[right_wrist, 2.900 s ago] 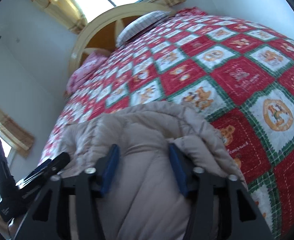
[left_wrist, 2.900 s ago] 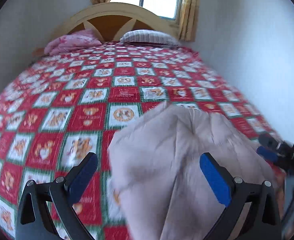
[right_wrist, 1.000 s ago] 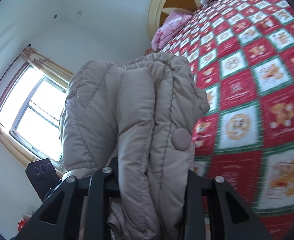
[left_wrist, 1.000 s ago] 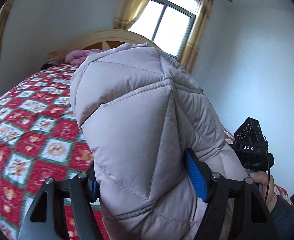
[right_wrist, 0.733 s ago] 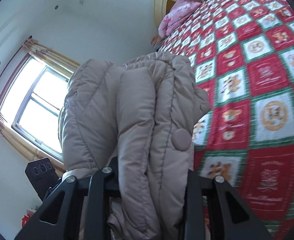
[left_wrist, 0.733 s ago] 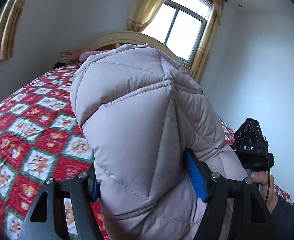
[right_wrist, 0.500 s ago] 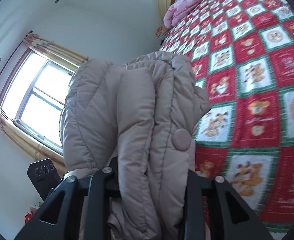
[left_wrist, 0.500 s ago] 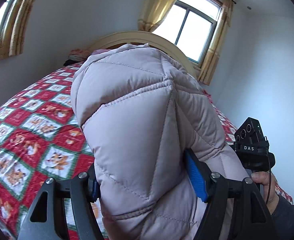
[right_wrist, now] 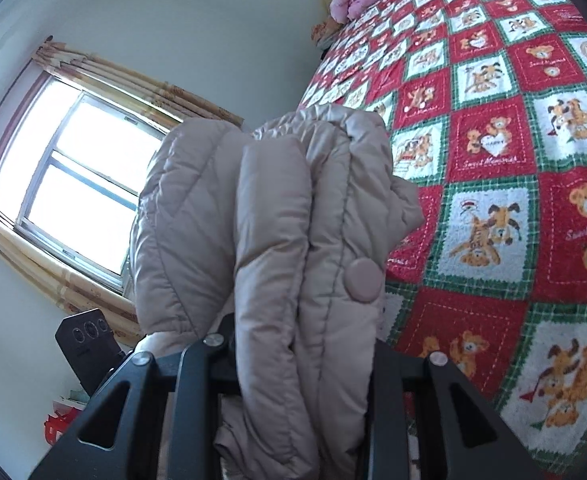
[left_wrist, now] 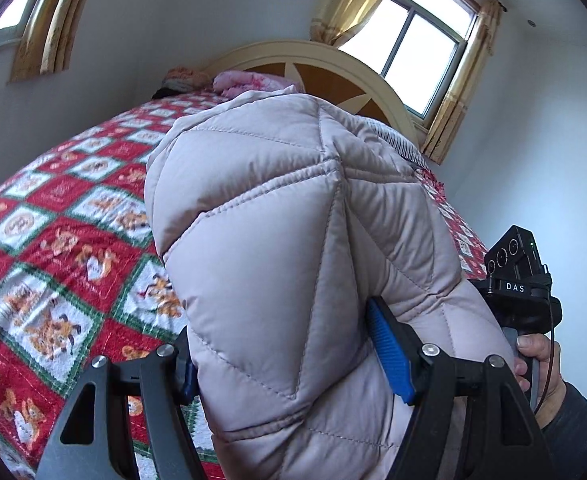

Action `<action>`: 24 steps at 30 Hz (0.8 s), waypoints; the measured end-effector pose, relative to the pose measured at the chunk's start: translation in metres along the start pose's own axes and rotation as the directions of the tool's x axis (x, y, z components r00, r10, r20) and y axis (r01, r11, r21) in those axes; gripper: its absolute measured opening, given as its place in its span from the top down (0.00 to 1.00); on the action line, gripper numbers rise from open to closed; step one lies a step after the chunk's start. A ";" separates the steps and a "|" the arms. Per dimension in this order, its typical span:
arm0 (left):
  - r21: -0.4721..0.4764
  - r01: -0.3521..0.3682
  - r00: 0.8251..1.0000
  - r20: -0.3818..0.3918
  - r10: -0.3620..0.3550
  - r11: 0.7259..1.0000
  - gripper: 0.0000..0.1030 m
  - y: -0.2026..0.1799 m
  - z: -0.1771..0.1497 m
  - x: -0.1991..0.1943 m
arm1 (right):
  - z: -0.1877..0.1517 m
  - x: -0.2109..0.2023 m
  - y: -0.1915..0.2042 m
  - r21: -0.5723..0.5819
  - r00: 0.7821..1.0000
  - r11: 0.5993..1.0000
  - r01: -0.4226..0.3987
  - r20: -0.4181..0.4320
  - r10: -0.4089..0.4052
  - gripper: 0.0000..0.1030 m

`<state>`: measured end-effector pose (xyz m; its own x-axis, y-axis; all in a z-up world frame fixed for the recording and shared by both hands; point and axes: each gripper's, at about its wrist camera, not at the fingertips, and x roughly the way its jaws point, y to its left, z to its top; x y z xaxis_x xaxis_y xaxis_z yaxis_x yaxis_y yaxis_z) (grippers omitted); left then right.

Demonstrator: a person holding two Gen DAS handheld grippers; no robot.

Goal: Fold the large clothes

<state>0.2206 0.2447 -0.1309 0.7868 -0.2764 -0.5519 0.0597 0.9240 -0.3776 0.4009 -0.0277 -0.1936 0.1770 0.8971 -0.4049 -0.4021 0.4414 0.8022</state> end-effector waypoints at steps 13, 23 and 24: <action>-0.020 -0.030 0.999 -0.038 0.029 0.999 0.20 0.025 -0.013 0.009 | -0.006 0.024 -0.025 0.062 0.999 0.997 0.040 -0.030 -0.038 0.67; 0.048 -0.159 0.987 -0.014 0.159 0.986 0.17 0.027 -0.015 -0.013 | -0.008 0.033 -0.009 0.013 0.995 0.996 0.092 -0.042 -0.091 0.66; 0.073 -0.193 0.981 0.004 0.194 0.978 0.17 0.024 -0.014 -0.017 | -0.008 0.033 -0.008 0.012 0.995 0.995 0.097 -0.041 -0.096 0.66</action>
<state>0.2001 0.2678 -0.1412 0.7861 -0.0911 -0.6114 -0.0491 0.9767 -0.2088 0.4028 -0.0020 -0.2173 0.1778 0.8488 -0.4979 -0.3725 0.5263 0.7643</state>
